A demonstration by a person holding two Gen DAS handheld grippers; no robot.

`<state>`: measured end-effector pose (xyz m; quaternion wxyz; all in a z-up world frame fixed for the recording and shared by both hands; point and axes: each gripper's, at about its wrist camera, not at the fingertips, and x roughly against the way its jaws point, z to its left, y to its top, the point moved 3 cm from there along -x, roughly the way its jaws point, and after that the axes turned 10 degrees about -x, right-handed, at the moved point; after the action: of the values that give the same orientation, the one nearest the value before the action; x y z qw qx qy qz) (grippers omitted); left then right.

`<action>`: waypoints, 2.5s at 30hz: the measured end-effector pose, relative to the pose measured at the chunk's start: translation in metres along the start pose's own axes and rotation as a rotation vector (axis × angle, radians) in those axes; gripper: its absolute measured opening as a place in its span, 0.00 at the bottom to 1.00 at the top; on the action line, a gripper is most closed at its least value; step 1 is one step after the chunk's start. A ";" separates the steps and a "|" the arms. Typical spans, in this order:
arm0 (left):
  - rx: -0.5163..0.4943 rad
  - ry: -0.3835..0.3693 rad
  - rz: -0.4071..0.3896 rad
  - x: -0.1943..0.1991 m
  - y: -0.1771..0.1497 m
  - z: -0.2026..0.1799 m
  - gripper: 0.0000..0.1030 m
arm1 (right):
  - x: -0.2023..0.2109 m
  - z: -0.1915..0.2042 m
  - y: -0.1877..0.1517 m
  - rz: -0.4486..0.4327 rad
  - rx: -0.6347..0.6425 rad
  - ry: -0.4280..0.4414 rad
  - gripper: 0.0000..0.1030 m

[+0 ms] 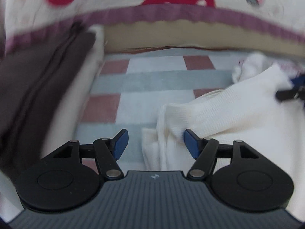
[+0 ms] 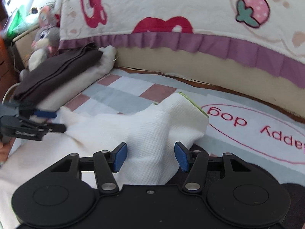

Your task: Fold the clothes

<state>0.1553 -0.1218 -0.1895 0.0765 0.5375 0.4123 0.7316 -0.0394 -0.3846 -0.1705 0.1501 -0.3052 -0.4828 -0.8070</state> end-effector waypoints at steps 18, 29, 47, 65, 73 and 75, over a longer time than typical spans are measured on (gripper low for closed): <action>0.049 -0.128 -0.036 0.011 -0.012 -0.001 0.07 | 0.005 0.011 0.005 -0.098 -0.039 0.058 0.13; 0.074 0.093 0.076 -0.005 -0.027 0.018 0.06 | -0.019 0.011 0.011 -0.093 0.035 -0.067 0.16; 0.034 -0.163 0.067 0.007 -0.012 -0.012 0.10 | 0.026 0.011 -0.001 -0.091 -0.056 -0.174 0.49; -0.092 -0.047 0.097 0.010 -0.018 -0.028 0.09 | 0.059 0.064 -0.091 0.122 0.091 -0.170 0.13; -0.101 -0.024 0.097 0.014 -0.021 -0.029 0.09 | 0.097 0.026 -0.090 0.100 -0.408 0.071 0.56; -0.101 -0.016 0.102 0.016 -0.021 -0.029 0.09 | 0.102 0.021 -0.093 0.115 -0.506 0.131 0.56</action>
<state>0.1173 -0.1145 -0.1952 0.0692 0.5591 0.3463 0.7501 -0.1605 -0.3151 -0.1624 0.1455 -0.3069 -0.2370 -0.9102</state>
